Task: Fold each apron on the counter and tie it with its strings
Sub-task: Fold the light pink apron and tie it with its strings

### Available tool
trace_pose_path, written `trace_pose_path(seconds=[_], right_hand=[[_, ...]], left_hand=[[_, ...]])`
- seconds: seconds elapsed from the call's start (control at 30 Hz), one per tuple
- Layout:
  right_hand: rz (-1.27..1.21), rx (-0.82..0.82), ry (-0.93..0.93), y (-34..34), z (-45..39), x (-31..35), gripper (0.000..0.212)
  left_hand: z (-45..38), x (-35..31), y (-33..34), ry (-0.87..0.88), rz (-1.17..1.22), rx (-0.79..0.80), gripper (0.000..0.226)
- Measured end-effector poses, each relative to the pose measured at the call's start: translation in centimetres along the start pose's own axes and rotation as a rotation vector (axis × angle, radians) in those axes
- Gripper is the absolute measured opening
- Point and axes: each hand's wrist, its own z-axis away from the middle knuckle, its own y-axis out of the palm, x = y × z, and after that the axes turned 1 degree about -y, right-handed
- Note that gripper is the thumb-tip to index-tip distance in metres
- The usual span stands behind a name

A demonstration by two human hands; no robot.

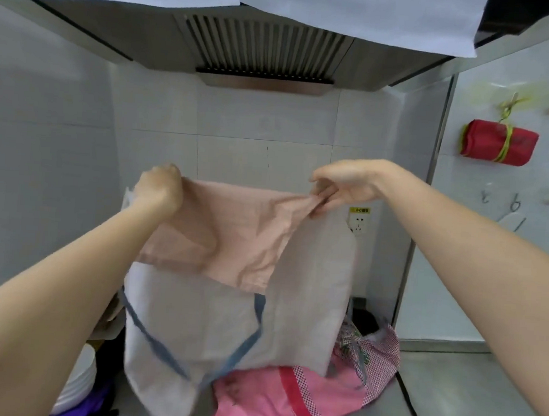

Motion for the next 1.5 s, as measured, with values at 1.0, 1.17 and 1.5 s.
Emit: trace_pose_path(seconds=[1.0, 1.17, 1.5], right_hand=[[1.118, -0.861, -0.385, 2.9, -0.7, 2.4, 0.037], [1.163, -0.913, -0.296, -0.5, 0.4, 2.7, 0.036], [0.863, -0.861, -0.463, 0.7, -1.9, 1.3, 0.032]], left_hand=[[5.0, 1.5, 8.1, -0.071, 0.13, 0.849, 0.032], [4.4, 1.9, 9.9, -0.148, 0.267, 0.838, 0.049], [6.1, -3.7, 9.1, 0.136, 0.424, 0.89, 0.01]])
